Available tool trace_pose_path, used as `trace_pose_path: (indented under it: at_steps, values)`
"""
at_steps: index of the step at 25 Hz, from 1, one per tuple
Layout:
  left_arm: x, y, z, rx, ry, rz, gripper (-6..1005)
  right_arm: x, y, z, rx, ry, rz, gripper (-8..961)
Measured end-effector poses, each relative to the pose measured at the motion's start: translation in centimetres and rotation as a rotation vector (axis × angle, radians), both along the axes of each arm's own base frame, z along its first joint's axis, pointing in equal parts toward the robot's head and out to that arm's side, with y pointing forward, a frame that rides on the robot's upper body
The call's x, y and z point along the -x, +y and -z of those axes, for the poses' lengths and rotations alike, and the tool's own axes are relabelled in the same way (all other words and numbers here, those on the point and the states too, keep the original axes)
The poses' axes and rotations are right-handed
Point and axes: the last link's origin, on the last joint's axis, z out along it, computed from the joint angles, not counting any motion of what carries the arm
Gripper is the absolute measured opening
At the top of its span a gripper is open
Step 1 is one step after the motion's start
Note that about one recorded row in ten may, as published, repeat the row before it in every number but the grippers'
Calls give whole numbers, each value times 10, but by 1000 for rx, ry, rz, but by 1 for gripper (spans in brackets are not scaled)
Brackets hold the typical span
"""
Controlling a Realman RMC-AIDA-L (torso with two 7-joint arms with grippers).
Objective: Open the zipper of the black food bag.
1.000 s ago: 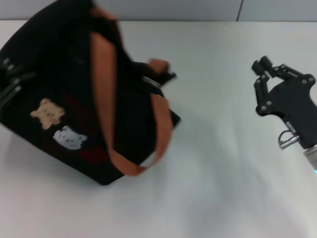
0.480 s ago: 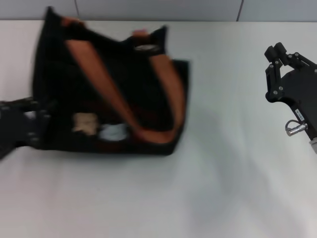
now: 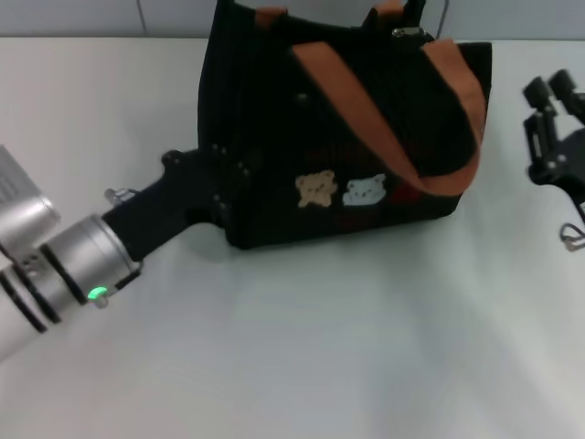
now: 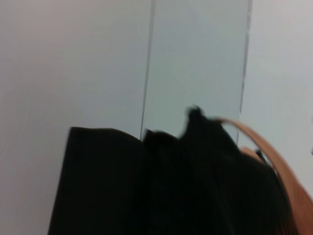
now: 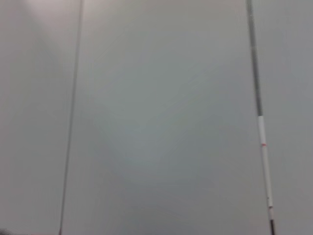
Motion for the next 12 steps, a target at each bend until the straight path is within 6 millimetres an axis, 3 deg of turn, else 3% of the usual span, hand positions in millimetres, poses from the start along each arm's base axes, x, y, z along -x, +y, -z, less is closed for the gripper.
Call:
trace_pose_path:
  at_steps: [5, 10, 12]
  values:
    - [16, -12, -39, 2, -66, 28, 78, -6, -14, -14, 116, 79, -103, 228]
    - [32, -54, -94, 40, -45, 193, 250, 2, -36, -35, 552, 25, -426, 435]
    - [36, -71, -107, 138, 25, 280, 371, 6, -42, -39, 723, -40, -530, 520]
